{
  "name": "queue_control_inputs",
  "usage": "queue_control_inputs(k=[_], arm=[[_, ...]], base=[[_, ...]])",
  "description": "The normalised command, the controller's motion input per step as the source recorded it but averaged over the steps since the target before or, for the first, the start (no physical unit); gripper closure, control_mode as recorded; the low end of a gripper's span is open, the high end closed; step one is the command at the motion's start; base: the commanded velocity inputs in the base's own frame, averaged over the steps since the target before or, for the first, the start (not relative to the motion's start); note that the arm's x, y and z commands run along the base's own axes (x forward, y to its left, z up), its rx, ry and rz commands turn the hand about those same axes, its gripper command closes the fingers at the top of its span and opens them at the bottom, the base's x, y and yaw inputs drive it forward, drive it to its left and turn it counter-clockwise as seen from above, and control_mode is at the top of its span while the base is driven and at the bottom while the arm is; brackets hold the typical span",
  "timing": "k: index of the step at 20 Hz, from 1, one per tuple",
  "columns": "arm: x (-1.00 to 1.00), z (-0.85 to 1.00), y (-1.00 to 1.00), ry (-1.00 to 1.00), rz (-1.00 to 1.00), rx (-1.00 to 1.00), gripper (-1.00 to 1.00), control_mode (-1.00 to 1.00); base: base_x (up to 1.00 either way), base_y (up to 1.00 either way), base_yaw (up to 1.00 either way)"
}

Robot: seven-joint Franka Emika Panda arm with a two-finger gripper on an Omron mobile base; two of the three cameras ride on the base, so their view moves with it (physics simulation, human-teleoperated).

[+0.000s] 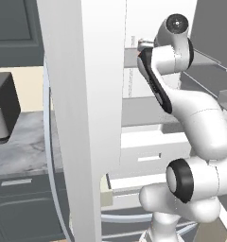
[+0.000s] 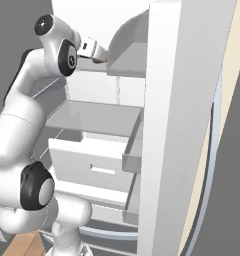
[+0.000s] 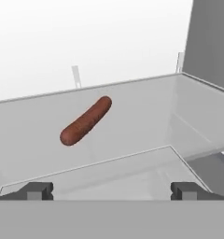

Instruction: Retrieve the sausage and cheese from the fridge and place them on the cutting board on the counter.

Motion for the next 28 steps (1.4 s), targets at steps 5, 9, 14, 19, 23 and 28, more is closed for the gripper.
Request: queue_control_inputs(k=[5,9,14,19,23,28], arm=[[0.51,-0.22,0.00,0.00,0.02,0.00,-1.00,-1.00],[0.55,-0.30,-0.09,0.00,0.01,0.01,-1.00,-1.00],[0.66,-0.01,-0.11,0.01,0.00,0.07,-1.00,-1.00],[0.47,0.05,0.00,0.05,0.00,0.06,-1.00,-1.00],[0.40,0.03,0.00,0.06,0.00,0.04,-1.00,-1.00],[0.43,-0.01,0.00,0.05,0.00,0.00,-1.00,-1.00]], base=[[0.00,0.00,0.00],[0.00,0.00,0.00],[0.00,0.00,0.00],[0.00,0.00,0.00],[0.00,0.00,0.00],[0.00,0.00,0.00]])
